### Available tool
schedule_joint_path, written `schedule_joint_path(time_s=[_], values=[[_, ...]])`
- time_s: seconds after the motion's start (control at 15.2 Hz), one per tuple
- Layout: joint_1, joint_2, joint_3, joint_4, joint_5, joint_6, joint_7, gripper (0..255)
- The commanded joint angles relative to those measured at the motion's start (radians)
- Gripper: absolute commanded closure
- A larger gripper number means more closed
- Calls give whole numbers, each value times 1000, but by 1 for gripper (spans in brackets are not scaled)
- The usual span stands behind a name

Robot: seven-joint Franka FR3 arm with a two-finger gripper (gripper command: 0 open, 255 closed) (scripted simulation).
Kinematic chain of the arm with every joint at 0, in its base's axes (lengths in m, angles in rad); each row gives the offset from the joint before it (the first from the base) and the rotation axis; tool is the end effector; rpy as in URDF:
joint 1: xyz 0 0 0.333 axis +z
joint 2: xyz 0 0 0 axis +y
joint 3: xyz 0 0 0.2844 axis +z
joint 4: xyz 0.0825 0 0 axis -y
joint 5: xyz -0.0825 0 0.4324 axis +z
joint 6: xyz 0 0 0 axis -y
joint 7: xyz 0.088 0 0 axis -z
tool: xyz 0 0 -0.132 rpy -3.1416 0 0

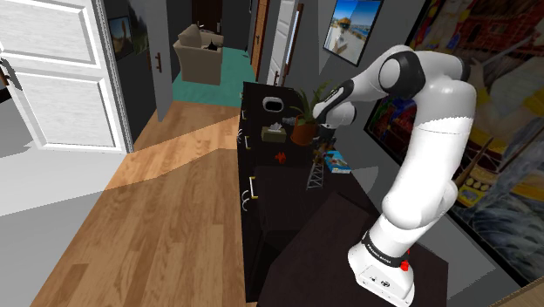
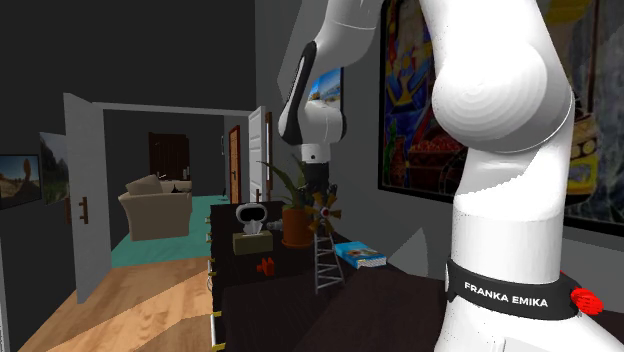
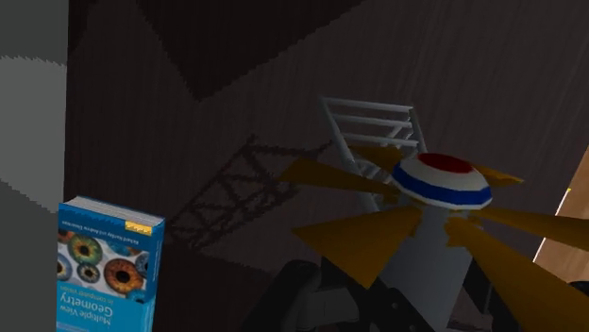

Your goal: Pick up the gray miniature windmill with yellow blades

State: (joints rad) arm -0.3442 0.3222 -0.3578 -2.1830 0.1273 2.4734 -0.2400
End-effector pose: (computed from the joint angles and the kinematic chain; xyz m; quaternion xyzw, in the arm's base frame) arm 0.4369 -0.3804 0.1552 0.9628 -0.2696 -0.0105 0.0131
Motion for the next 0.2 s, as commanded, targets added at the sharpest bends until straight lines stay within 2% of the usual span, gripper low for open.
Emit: schedule_joint_path(time_s=[0.0, 0.13], values=[[4, -20, -6, 6, -12, -24, 6, 255], [4, -22, -7, 6, -13, -26, 7, 255]])
